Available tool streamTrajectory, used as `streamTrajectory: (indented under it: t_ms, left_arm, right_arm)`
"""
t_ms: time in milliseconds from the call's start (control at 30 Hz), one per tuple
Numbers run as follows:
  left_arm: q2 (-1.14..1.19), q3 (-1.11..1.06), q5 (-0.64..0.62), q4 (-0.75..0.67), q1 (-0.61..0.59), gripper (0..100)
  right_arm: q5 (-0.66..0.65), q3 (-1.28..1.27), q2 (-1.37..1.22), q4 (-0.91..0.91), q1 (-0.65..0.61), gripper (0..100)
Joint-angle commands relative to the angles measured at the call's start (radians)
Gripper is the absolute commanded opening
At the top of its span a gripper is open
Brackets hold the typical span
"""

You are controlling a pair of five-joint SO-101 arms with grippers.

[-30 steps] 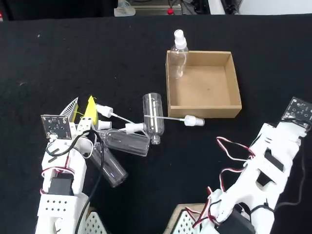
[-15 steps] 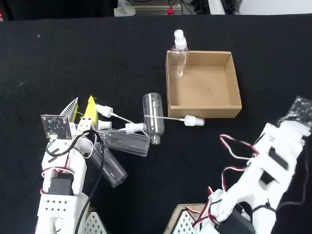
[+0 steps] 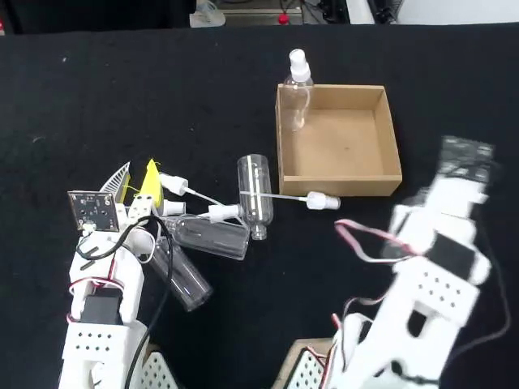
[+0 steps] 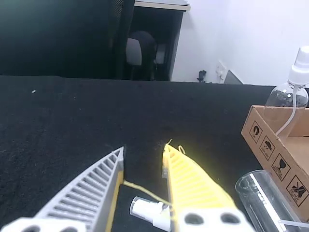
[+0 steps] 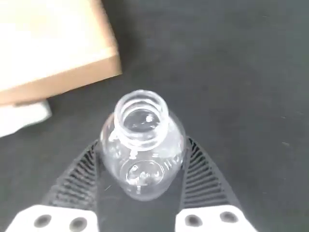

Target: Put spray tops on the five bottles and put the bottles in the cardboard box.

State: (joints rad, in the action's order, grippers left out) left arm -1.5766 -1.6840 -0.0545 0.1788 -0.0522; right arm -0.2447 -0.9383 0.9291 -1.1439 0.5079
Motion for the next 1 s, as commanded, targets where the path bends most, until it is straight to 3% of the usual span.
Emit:
streamTrajectory:
  t_ms: [0, 167, 367, 633, 967]
  left_arm:
    - [-0.008, -0.024, 0.008, 0.0, 0.002, 13]
    - [-0.008, -0.024, 0.008, 0.0, 0.002, 13]
    - [-0.008, -0.024, 0.008, -0.005, -0.008, 13]
    - [-0.008, -0.022, 0.006, -0.006, -0.042, 13]
    - [-0.008, -0.022, 0.006, -0.006, -0.048, 13]
  right_arm:
    - [-0.003, 0.059, 0.145, -0.12, -0.201, 1.0]
    - [0.0, 0.045, 0.36, -0.158, -0.488, 1.0]
    - [-0.006, -0.068, 0.541, 0.025, -0.749, 1.0]
    - [0.002, -0.193, 0.561, 0.275, -0.802, 1.0]
    - [0.002, -0.358, 0.57, 0.575, -0.996, 1.1]
